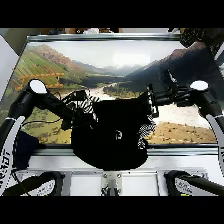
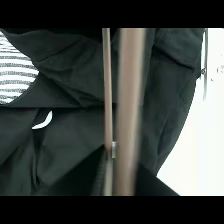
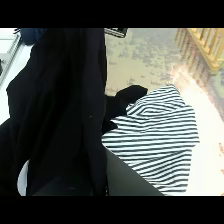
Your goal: Fold the clothes and pants, and hang the long-sleeved shirts on hangers.
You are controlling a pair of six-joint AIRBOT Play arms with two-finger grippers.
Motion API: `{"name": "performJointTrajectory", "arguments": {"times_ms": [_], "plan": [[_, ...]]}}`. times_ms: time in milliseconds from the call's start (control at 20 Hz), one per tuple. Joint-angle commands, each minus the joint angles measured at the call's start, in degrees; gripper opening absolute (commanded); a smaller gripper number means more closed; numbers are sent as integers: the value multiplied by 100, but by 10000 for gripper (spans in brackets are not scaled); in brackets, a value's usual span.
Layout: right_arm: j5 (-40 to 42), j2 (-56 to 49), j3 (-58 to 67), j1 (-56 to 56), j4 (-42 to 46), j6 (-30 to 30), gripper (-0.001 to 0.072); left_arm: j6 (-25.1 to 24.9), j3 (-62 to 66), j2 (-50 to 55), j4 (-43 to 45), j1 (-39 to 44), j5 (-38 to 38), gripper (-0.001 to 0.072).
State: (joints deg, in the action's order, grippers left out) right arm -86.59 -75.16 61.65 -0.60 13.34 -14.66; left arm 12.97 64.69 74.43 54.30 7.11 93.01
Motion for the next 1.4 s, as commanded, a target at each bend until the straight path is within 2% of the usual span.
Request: {"name": "performJointTrajectory", "arguments": {"times_ms": [0, 50, 250, 400, 700, 900, 1150, 1350], "plan": [[-44, 4, 4, -2, -13, 11, 11, 509, 4, 2, 13, 2, -114, 317], [-48, 4, 4, -2, -13, 13, 11, 776, 4, 2, 13, 2, -184, 314], [-48, 4, 4, -2, -13, 17, 11, 896, 17, 2, 4, -20, -205, 314], [-46, 4, 4, 2, -9, 181, 11, 1456, 234, 0, -151, -212, -214, 315], [-44, 4, 4, 7, -9, 269, 9, 2116, 599, -9, -192, -782, 35, 315], [-24, 4, 4, 9, -9, 286, 9, 2201, 599, -153, -197, -1062, 114, 315], [111, 4, 4, 9, -2, 487, 8, 2236, 599, -717, -201, -1473, -195, 314], [129, 4, 4, 11, -2, 509, 8, 2830, 599, -1134, -201, -1974, -721, 315]]}}
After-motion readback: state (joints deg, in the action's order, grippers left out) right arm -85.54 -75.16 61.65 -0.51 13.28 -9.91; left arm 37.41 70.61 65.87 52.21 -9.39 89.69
